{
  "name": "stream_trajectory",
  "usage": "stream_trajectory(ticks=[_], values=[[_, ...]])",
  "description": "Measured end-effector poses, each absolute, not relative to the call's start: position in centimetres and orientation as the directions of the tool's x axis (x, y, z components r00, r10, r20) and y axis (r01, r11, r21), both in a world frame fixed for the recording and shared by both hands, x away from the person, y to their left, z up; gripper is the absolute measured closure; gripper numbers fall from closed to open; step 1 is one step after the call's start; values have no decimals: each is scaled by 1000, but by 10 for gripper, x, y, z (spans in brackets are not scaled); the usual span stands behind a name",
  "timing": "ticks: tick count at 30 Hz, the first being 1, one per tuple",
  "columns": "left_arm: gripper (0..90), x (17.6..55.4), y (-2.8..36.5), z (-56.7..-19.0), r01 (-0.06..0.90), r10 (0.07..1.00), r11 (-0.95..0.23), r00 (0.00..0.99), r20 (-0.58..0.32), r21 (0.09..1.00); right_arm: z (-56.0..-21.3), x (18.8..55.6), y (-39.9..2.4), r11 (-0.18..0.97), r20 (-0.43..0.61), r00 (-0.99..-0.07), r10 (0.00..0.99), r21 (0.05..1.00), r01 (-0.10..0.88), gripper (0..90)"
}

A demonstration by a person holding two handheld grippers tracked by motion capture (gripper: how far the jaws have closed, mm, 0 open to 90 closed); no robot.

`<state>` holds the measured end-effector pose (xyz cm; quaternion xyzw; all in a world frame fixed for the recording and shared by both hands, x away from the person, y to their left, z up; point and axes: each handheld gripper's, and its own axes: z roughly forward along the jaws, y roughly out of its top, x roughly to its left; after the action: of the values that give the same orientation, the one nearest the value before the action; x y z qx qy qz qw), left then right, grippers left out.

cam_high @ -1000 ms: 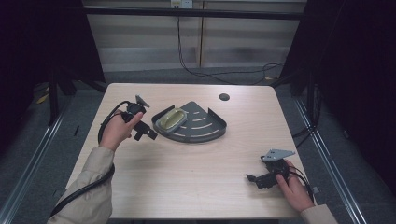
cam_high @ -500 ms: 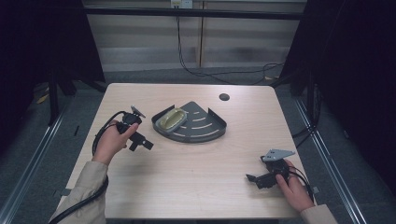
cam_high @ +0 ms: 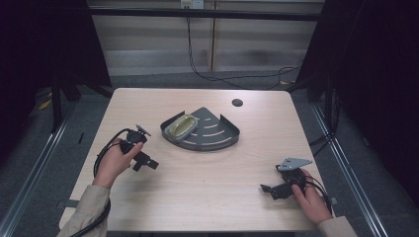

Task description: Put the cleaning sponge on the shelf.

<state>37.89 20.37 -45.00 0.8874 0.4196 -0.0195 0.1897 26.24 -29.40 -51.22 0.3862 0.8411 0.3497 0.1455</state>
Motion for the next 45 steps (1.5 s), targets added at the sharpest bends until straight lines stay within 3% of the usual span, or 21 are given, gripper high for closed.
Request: stream_trajectory(ticks=[19,32,41,45], values=[[187,356,224,-473,753,746,-572,642,-175,325,-512,262,-294,457,25,-659,752,701,548,19],[147,342,228,-480,691,714,-604,691,-116,397,-512,262,-294,457,25,-659,752,700,548,19],[12,334,226,-486,653,690,-617,717,-97,438,-512,262,-294,457,25,-659,751,700,548,19],[0,332,225,-488,627,671,-643,738,-71,440,-512,262,-294,457,25,-659,752,700,548,19]])
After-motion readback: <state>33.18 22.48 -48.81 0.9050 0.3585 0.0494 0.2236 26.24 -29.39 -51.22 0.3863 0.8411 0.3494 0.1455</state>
